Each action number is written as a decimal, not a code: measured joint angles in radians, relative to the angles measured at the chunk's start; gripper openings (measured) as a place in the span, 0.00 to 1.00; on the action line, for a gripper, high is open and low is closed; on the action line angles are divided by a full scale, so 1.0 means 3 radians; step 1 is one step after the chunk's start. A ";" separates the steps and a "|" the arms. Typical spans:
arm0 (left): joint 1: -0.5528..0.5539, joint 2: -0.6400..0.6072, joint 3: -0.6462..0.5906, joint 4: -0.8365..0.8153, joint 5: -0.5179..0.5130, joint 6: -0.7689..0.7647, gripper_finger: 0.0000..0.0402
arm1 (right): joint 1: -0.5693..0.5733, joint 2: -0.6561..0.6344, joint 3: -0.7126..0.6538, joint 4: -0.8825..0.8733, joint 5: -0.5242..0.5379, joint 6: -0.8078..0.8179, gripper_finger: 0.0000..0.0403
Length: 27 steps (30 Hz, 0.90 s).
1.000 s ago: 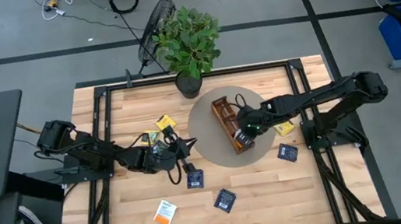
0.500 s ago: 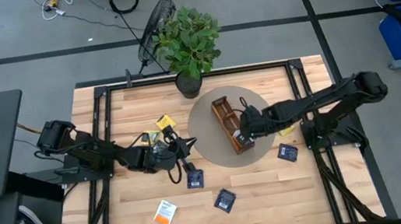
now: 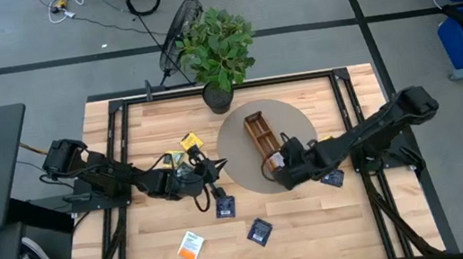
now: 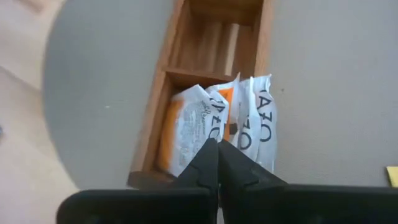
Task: Pick & Place Tea
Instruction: Put the white tea bag into the bottom section of the wooden organizer
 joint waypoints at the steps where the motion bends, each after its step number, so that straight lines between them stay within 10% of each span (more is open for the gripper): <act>1: 0.0000 0.0000 0.0000 -0.0001 0.0000 0.0000 0.06 | 0.0001 0.0032 0.0000 -0.0002 0.0000 0.0019 0.00; 18: -0.0001 0.0000 0.0000 -0.0050 0.0000 0.0009 0.06 | 0.0053 -0.0106 0.0000 0.0111 0.0095 -0.0578 0.22; 27: -0.0001 0.0001 0.0000 0.0038 0.0460 -0.0072 0.06 | 0.0570 -0.0326 0.0000 0.0118 0.0688 -0.0893 0.28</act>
